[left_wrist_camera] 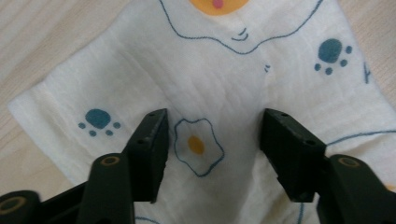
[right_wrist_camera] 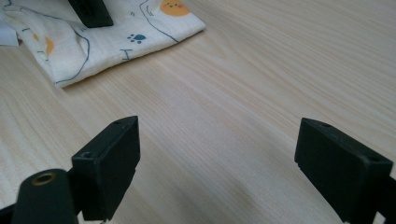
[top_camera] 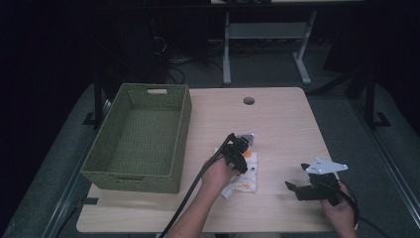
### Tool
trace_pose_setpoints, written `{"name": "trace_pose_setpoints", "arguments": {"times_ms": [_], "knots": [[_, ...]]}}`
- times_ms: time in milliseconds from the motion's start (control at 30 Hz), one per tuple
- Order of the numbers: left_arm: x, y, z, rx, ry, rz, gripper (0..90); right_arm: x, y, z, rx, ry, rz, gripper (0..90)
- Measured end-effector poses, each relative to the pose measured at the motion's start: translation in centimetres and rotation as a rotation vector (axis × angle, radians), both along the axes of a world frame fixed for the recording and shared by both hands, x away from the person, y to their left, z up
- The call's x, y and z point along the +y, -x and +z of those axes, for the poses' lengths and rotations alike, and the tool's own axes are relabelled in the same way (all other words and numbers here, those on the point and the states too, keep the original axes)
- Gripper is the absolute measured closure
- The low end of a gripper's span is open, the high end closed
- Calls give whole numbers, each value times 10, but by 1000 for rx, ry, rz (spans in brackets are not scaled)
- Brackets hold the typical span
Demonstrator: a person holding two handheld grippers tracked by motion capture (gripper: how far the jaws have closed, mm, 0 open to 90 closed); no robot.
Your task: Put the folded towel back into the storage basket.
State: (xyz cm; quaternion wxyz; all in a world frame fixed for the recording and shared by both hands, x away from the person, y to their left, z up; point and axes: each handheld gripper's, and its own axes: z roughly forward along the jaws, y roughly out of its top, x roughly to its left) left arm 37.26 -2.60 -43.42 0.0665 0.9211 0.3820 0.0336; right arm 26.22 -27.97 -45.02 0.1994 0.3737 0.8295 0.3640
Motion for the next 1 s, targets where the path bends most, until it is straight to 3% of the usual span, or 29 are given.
{"name": "trace_pose_setpoints", "arguments": {"times_ms": [600,833,1000], "knots": [[4,-2,2,-16,-16,-32,767,1,0,0,0,4,4,138],[4,-1,2,-12,-15,-52,809,1,0,0,2,4,4,138],[6,-4,4,20,-7,-61,816,0,-1,0,3,1,3,138]]}}
